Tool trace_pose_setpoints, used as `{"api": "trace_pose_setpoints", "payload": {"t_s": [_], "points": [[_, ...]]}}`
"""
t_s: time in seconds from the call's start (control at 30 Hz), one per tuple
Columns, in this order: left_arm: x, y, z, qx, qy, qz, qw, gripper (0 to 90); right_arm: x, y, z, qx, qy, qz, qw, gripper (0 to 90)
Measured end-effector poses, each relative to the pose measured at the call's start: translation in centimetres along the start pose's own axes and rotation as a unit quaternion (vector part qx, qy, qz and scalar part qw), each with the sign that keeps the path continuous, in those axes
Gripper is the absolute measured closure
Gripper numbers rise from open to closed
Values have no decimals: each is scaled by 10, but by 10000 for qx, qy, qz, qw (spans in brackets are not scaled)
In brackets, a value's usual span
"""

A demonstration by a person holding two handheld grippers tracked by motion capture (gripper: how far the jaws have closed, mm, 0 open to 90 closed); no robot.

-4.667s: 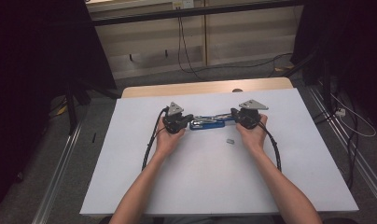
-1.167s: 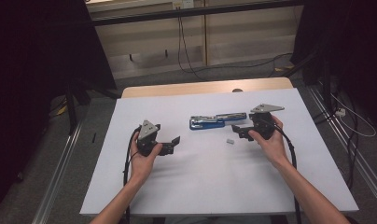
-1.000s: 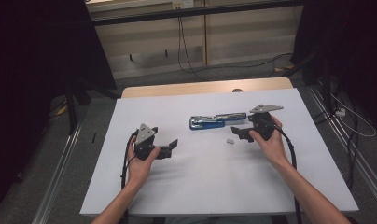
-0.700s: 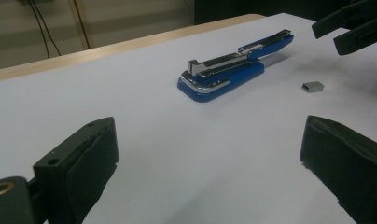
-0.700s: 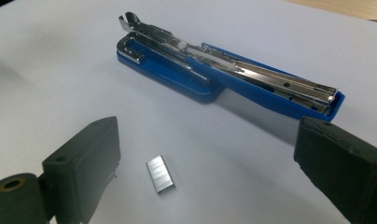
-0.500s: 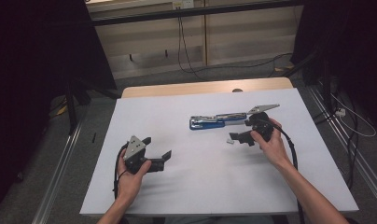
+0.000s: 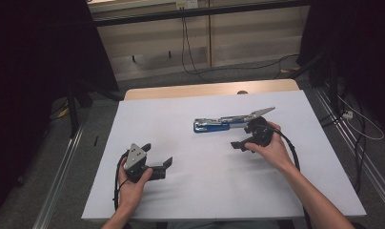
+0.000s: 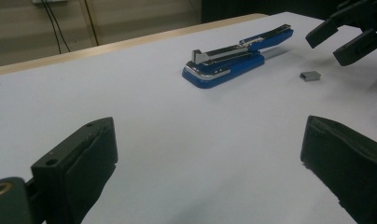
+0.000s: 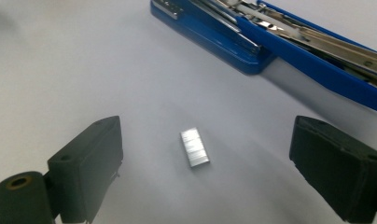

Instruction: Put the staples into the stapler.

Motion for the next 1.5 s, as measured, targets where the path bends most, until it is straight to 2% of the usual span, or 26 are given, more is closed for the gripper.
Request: {"api": "trace_pose_setpoints", "payload": {"t_s": [0.1, 0.17, 0.3, 0.47, 0.53, 0.6, 0.67, 0.77, 0.87, 1.07, 1.13, 1.27, 1.5], "points": [[0, 0, -1, 59, 21, 24, 10000, 39, 1, -3, 1, -115, -165, 81, 9998, 111], [2, 0, -3, 78, 35, 52, 9999, 39, 2, -4, 2, -201, -166, 134, 9996, 116], [4, 0, -4, 139, 58, 55, 9999, 39, 2, -7, 4, -328, -252, 254, 9988, 186], [3, 0, -3, 107, 46, 54, 9999, 39, 1, -10, 0, -392, -331, 420, 9978, 259], [2, -1, -3, 102, 39, 30, 9999, 39, -1, -12, -1, -423, -286, 451, 9977, 268], [3, -1, -3, 90, 53, 31, 9999, 39, -2, -14, -3, -465, -326, 506, 9971, 333], [3, -1, -3, 112, 49, 49, 9999, 39, -1, -15, -5, -519, -244, 599, 9966, 344], [3, -1, -2, 118, 54, 33, 9999, 39, 1, -17, -8, -537, -268, 639, 9961, 418], [3, -1, -2, 115, 50, 23, 9999, 39, 3, -18, -9, -554, -251, 748, 9953, 436], [3, -1, -2, 123, 50, 21, 9999, 39, 9, -18, -8, -731, -207, 944, 9926, 507], [3, -1, -2, 133, 51, 21, 9999, 39, 10, -18, -7, -808, -190, 1026, 9913, 567], [3, -1, -2, 125, 49, 15, 9999, 39, 13, -19, -4, -905, -227, 1122, 9893, 611], [3, -1, -2, 126, 53, 15, 9999, 39, 15, -22, 0, -1100, -126, 1343, 9847, 680]]}}
Point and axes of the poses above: each handheld gripper's, and its own axes: x roughly forward along the jaws, y roughly out of its underside, z roughly to its left, the point moved 2 cm from there along x, roughly forward along the jaws, and after that the axes turned 14 degrees about z, right-handed, at the moved point
